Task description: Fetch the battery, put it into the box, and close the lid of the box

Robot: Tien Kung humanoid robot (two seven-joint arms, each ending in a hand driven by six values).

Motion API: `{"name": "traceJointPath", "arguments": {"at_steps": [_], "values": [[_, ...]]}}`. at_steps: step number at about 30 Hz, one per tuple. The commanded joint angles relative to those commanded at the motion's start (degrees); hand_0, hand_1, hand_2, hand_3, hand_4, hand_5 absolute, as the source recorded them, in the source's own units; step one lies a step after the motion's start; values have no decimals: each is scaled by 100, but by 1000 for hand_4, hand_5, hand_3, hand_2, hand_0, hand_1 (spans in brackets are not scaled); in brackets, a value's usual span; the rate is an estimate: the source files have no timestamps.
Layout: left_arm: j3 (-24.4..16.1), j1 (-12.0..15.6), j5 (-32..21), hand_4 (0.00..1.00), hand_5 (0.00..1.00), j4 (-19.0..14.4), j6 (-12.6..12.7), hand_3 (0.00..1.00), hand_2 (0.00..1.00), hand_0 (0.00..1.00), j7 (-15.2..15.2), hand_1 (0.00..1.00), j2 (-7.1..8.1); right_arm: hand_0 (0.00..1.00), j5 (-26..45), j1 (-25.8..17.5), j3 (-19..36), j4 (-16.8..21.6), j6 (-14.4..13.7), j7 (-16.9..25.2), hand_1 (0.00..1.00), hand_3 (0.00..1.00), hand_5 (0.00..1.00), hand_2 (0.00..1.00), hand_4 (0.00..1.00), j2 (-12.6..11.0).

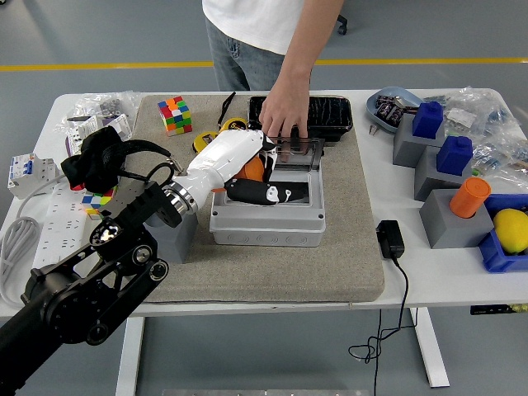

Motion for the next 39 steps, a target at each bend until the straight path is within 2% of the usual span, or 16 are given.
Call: {"name": "traceJointPath", "arguments": {"at_steps": [1,6,7,10,13,20,32,35,39], "values": [[36,-42,-23,998,656,57,7,2,2,48,-9,2,-44,806,6,7,-14,-1,0,1,773,794,998,750,998,-2],[183,-170,-464,998,656,320,-18,2,2,48,-62,2,-181,806,16,24,-45,-3,-4,3,773,794,998,750,998,-10],[224,-192,-578,998,694,365,-17,2,2,49,-75,2,-200,806,13,24,-47,-6,-4,1,773,794,998,750,998,-11],[302,-249,-728,998,694,478,4,2,2,49,-100,2,-247,806,16,24,-67,-9,-4,-2,773,794,998,750,998,-15],[411,-362,-951,998,720,732,73,2,2,49,-155,2,-352,806,27,25,-106,-10,-8,-2,772,794,998,750,998,-19],[539,-633,-1144,998,697,1292,273,2,2,49,-344,2,-543,805,58,54,-187,-6,-24,-2,772,794,998,750,998,-29],[633,-995,-1235,998,714,2178,596,2,2,48,-630,2,-543,805,58,49,-234,-16,-24,-20,771,794,998,750,998,-46],[647,-1042,-1214,998,714,2291,703,2,2,48,-684,2,-543,805,77,61,-251,-10,-30,-14,771,794,998,750,998,-45],[669,-1080,-1200,992,729,2316,723,2,2,50,-691,2,-543,806,68,72,-236,-12,-28,-15,774,795,998,751,998,-45]]}}
